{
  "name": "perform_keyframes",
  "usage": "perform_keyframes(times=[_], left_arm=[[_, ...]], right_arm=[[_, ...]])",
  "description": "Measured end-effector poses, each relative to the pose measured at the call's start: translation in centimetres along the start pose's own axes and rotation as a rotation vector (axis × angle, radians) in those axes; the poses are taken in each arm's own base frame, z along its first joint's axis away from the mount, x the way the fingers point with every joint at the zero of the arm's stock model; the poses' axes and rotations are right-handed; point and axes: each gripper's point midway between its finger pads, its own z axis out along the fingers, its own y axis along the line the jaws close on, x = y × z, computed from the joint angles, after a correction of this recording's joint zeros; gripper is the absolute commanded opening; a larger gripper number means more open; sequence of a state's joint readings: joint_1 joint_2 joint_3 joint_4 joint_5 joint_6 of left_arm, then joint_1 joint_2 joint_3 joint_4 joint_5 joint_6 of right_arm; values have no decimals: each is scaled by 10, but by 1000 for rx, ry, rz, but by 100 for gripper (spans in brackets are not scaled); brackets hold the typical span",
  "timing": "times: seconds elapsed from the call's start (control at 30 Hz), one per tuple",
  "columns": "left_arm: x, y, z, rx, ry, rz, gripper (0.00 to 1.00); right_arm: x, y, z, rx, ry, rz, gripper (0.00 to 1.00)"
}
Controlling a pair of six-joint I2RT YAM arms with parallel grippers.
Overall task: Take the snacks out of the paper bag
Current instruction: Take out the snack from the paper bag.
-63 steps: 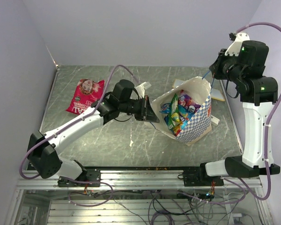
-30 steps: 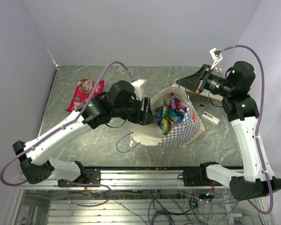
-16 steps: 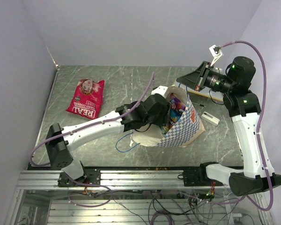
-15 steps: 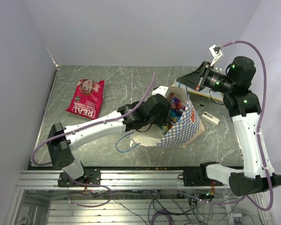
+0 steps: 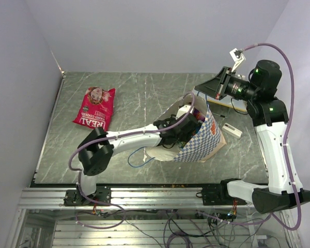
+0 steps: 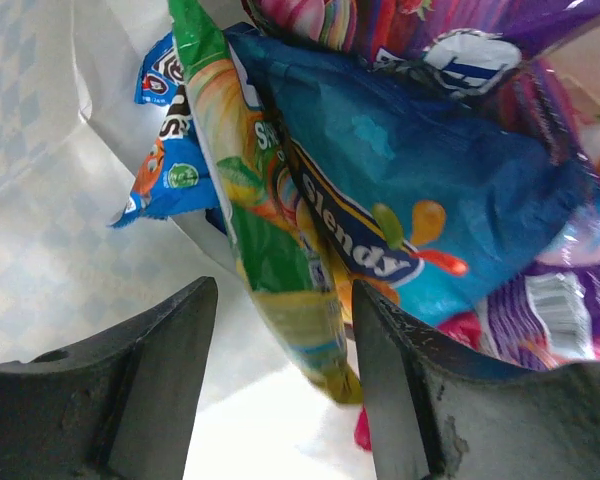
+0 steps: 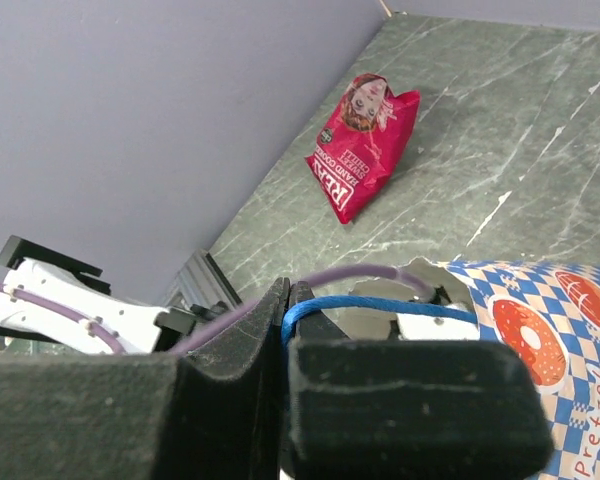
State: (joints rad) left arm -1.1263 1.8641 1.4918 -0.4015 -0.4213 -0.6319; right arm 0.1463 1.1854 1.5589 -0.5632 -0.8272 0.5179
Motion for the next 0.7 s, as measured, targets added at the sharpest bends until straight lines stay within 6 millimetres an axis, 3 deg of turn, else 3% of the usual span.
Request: perform_keyframes(times=[0.13, 0.43, 0.6, 0.7], left_arm=[[8, 5, 24, -44, 13, 29, 58], [1, 4, 28, -40, 15, 65, 8], [-3, 5, 11, -17, 37, 82, 7], [-18, 1, -18, 47, 30, 81, 7]], right_arm=[[-1, 0, 0, 6, 11, -8, 0], [2, -10, -2, 64, 14, -19, 0], [0, -15, -4, 99, 6, -39, 0], [-4, -16, -6, 115, 0, -70, 0]])
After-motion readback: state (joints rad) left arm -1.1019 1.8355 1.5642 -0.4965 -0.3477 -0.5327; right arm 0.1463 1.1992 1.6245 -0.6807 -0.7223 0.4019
